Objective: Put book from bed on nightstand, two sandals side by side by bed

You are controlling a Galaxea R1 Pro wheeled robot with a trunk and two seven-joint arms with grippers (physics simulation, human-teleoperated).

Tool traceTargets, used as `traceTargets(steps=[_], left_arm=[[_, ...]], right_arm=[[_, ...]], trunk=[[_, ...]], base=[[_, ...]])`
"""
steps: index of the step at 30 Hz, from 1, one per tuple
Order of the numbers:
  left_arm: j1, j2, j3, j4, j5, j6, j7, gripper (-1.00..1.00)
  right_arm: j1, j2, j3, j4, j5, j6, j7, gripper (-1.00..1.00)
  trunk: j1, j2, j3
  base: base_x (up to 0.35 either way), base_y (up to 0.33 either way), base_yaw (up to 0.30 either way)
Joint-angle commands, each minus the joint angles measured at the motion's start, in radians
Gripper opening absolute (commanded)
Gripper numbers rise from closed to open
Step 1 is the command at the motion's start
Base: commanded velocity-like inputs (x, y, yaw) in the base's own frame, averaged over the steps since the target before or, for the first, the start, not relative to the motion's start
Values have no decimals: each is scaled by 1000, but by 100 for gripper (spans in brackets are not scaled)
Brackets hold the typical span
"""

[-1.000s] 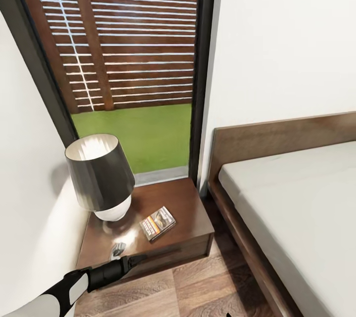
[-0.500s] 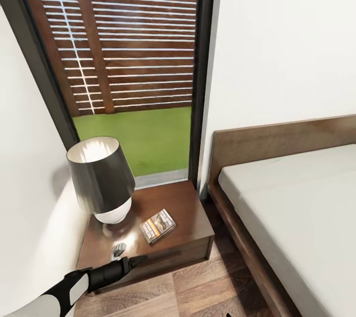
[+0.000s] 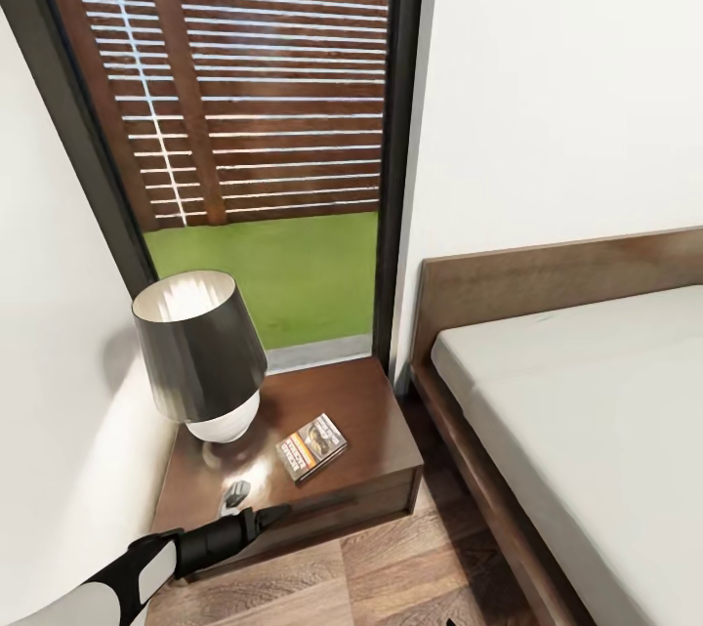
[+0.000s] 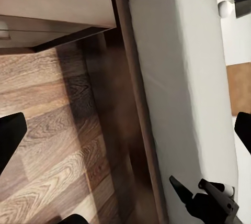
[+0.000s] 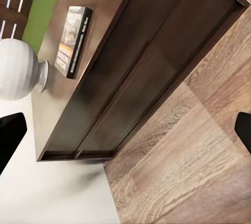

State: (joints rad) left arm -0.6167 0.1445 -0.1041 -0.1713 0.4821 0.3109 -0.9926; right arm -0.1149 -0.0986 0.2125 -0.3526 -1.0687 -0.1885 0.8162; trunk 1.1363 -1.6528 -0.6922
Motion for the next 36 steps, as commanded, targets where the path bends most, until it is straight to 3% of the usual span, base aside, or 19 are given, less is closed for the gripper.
traceTargets(steps=[1,36], left_arm=[[0,1,-8,-1,10,8,-1,100],[3,1,-8,13,9,8,-1,100]], right_arm=[[-1,-1,8,1,-8,-7,2,100],[-1,-1,8,21,-9,-8,-3,100]], trunk=[[0,0,-1],[0,0,-1]], base=[[0,0,0],[0,0,0]])
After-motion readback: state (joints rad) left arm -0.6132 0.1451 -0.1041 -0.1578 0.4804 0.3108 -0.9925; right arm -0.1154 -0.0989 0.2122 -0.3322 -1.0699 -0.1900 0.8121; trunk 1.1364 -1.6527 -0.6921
